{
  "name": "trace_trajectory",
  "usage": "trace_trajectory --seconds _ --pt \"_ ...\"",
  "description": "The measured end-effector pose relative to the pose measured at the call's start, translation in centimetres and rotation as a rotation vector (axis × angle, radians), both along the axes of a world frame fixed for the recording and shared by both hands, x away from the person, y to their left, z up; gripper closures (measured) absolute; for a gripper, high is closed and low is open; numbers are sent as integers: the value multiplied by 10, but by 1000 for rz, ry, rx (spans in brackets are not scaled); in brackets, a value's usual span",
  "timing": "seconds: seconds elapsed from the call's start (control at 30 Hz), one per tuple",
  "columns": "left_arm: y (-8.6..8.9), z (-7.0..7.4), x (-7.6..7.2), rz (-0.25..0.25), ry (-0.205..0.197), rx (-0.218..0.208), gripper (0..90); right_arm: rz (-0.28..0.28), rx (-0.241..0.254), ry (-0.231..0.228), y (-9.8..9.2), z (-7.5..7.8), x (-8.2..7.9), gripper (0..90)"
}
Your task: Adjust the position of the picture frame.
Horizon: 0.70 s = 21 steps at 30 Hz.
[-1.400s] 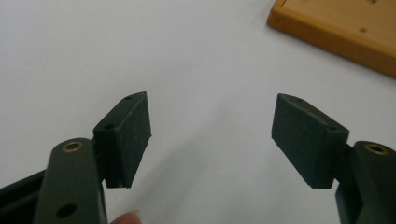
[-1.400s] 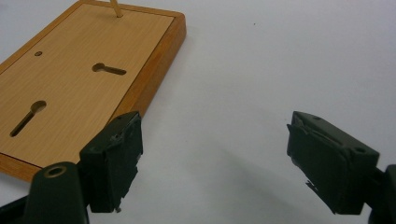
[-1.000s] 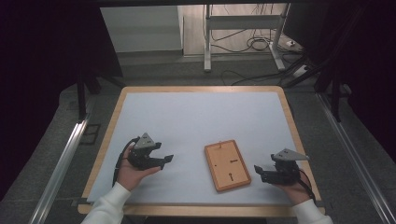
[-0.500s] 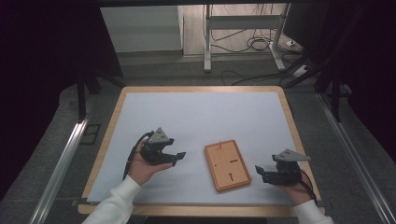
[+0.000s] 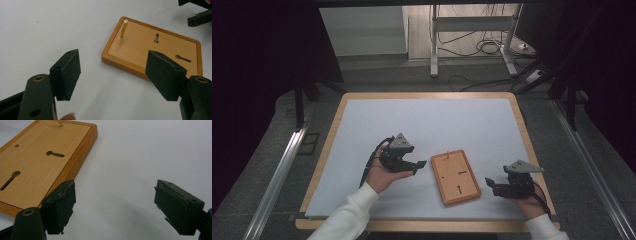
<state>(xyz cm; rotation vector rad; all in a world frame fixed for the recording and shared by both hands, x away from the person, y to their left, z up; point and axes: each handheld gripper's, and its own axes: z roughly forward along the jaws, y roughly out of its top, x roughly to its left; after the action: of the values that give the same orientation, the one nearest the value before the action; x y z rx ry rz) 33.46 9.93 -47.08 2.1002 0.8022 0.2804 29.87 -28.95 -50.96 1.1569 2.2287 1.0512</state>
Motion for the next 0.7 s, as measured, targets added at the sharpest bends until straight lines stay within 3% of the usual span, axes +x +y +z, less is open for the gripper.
trace_trajectory --seconds 0.2,0.7 --pt "-18 0 6 -25 -2 7 277 -2 -1 -5 -1 0 0 173" --pt "-38 -10 18 -41 18 16 277 -6 -5 -4 -1 -2 0 170"
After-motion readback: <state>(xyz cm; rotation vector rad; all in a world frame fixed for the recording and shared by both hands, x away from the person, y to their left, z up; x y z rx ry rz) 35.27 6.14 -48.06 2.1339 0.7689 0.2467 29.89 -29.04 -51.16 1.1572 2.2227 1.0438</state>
